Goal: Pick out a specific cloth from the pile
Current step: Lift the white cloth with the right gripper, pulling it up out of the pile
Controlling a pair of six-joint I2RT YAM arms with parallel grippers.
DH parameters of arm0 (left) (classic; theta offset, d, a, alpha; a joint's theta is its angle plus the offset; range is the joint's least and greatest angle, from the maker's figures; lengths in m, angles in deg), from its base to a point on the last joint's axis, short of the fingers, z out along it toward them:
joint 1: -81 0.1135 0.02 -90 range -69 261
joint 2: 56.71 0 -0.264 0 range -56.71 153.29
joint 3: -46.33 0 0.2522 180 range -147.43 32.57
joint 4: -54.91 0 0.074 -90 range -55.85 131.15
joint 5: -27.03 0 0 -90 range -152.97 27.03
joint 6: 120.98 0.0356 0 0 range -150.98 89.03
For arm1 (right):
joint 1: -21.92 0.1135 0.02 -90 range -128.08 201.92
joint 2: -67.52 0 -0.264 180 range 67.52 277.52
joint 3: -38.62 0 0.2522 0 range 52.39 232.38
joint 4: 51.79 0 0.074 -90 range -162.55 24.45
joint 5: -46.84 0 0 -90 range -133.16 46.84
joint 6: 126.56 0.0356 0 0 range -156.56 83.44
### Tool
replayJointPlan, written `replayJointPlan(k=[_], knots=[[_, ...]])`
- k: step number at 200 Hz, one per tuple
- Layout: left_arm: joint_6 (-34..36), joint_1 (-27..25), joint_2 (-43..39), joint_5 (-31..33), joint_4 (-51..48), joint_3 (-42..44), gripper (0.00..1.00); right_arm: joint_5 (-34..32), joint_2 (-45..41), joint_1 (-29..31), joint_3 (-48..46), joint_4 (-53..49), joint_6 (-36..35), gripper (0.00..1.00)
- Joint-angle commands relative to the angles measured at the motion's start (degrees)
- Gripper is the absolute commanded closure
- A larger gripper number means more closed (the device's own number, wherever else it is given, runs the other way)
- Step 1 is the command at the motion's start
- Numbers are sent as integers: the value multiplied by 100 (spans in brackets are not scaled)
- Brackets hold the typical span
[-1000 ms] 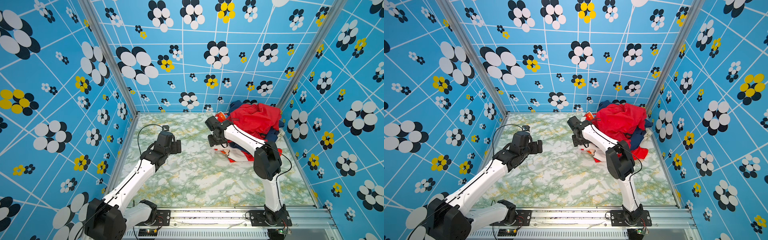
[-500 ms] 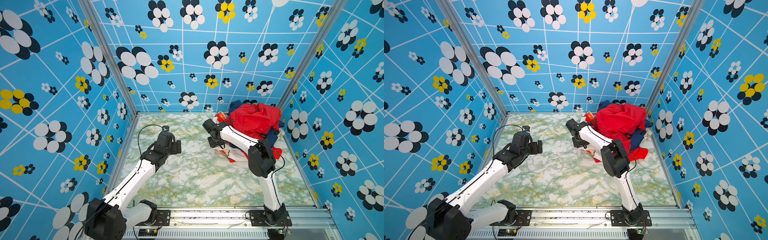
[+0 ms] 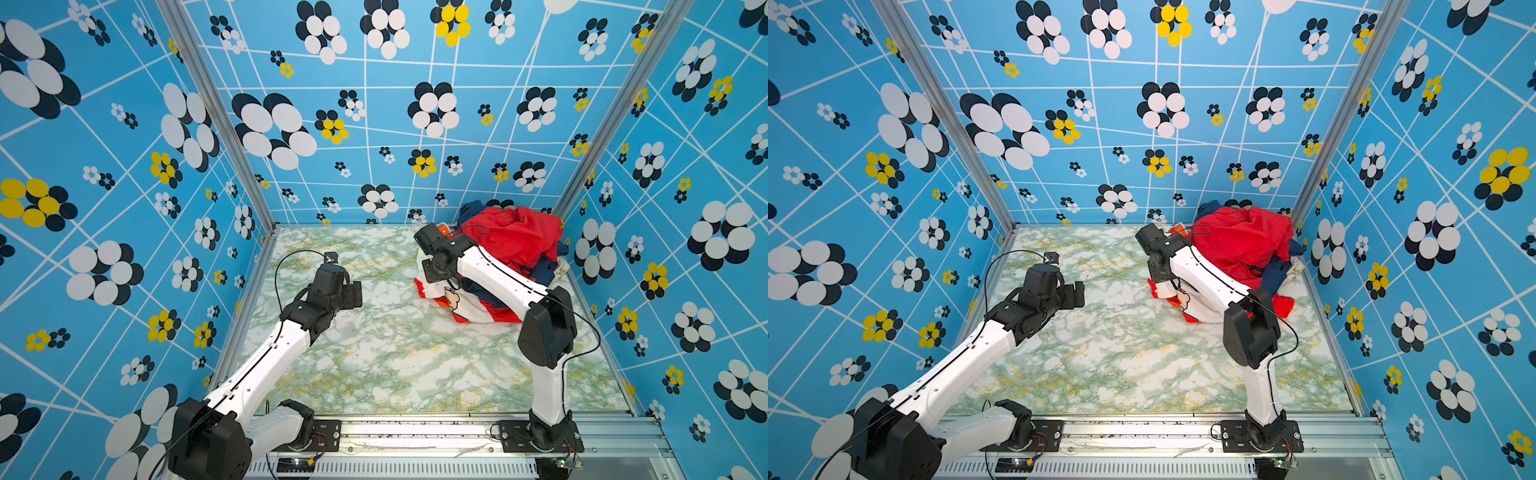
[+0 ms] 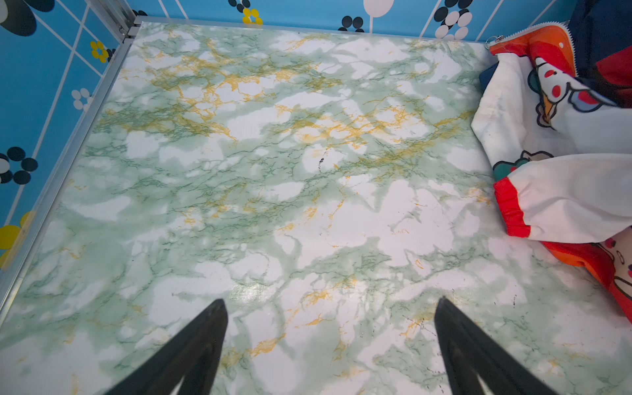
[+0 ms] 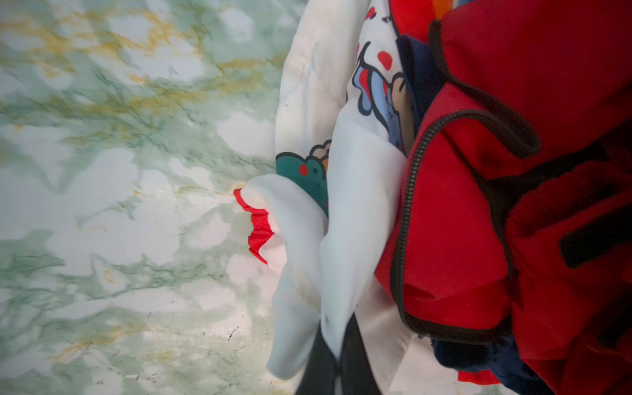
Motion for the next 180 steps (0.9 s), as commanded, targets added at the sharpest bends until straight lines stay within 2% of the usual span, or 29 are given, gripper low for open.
replayJointPlan(k=[1, 79, 118, 180], knots=[[-96, -41, -163, -3, 43, 67, 4, -90, -520, 72, 15, 417, -178, 100], [-147, -51, -290, -12, 82, 102, 5, -159, -1711, 77, -301, 998, -399, 100], [-177, -64, -295, -49, 109, 85, 5, 227, -2562, 89, -812, 1745, -522, 100], [-236, -81, -378, -30, 138, 107, 5, 1307, -3531, 97, -1241, 2630, -575, 100]])
